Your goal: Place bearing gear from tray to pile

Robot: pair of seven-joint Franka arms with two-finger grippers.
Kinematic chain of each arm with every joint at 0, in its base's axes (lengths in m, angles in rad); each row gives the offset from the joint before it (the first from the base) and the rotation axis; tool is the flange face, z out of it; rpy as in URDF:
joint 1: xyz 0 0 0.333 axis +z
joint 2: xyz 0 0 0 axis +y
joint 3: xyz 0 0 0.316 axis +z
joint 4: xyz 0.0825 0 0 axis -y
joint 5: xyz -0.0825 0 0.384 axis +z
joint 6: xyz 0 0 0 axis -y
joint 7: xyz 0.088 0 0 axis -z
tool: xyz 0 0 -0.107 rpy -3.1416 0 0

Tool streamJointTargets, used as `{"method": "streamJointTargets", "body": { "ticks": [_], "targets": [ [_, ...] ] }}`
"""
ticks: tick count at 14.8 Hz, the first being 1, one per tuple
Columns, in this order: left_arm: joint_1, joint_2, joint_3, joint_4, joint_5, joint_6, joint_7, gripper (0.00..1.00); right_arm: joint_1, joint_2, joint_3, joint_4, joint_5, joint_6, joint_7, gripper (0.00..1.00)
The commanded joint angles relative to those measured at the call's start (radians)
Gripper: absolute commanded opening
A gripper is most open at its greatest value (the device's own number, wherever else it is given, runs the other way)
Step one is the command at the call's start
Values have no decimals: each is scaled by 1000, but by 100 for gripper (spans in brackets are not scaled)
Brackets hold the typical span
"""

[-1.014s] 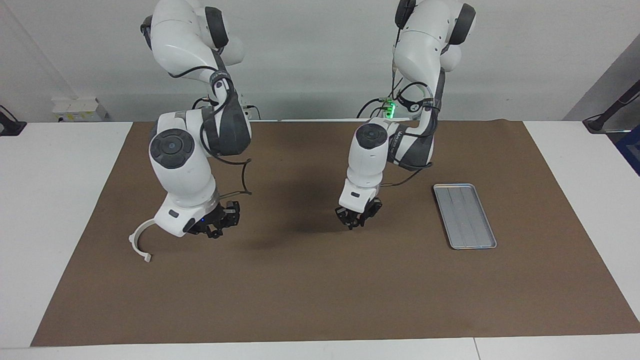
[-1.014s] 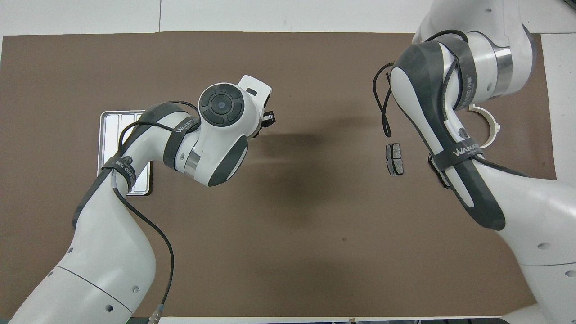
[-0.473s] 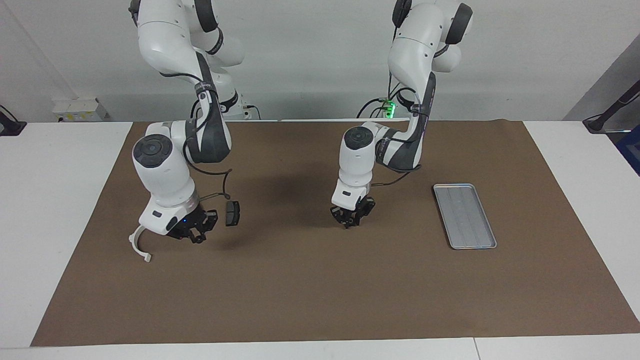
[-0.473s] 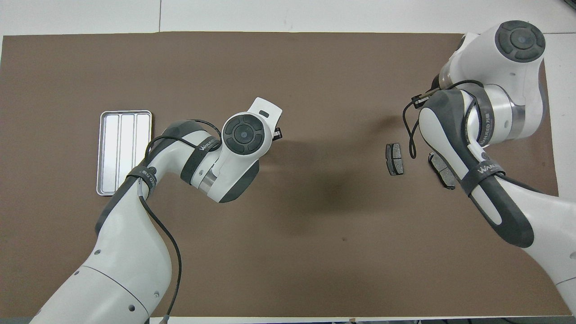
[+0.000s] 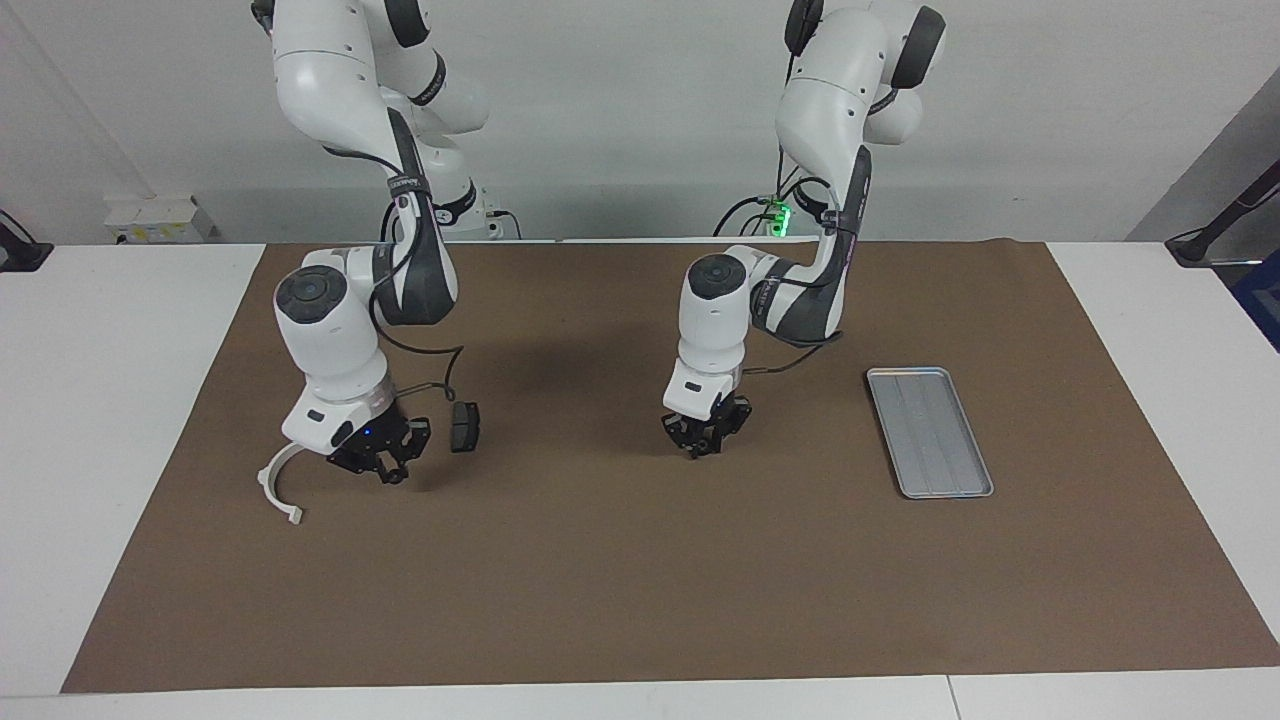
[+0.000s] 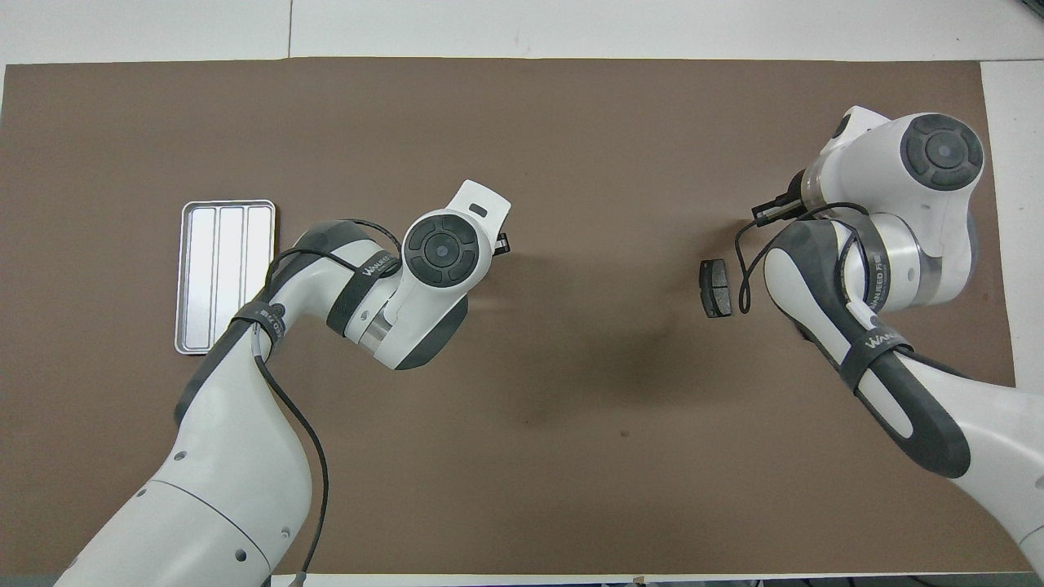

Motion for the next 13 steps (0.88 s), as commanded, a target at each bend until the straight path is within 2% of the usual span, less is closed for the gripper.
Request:
{"method": "streamJointTargets", "body": {
  "ticks": [1, 3, 5, 6, 9, 13],
  "targets": [
    [12, -26, 12, -2, 34, 10, -14, 100, -39, -52, 17, -91, 17, 74, -54, 0],
    [49, -24, 19, 76, 35, -27, 15, 100, -43, -55, 17, -110, 17, 97, -60, 0],
    [146, -51, 5, 133, 23, -88, 84, 100, -43, -57, 17, -111, 17, 97, -60, 0],
    [196, -88, -3, 131, 14, -113, 136, 100, -45, -61, 17, -119, 17, 99, -60, 0],
    [314, -171, 5, 124, -113, -209, 372, 100, -54, -72, 18, -166, 17, 146, -60, 0],
    [472, -232, 9, 104, -128, -387, 695, 100, -59, -74, 17, -185, 17, 173, -63, 0]
  ]
}}
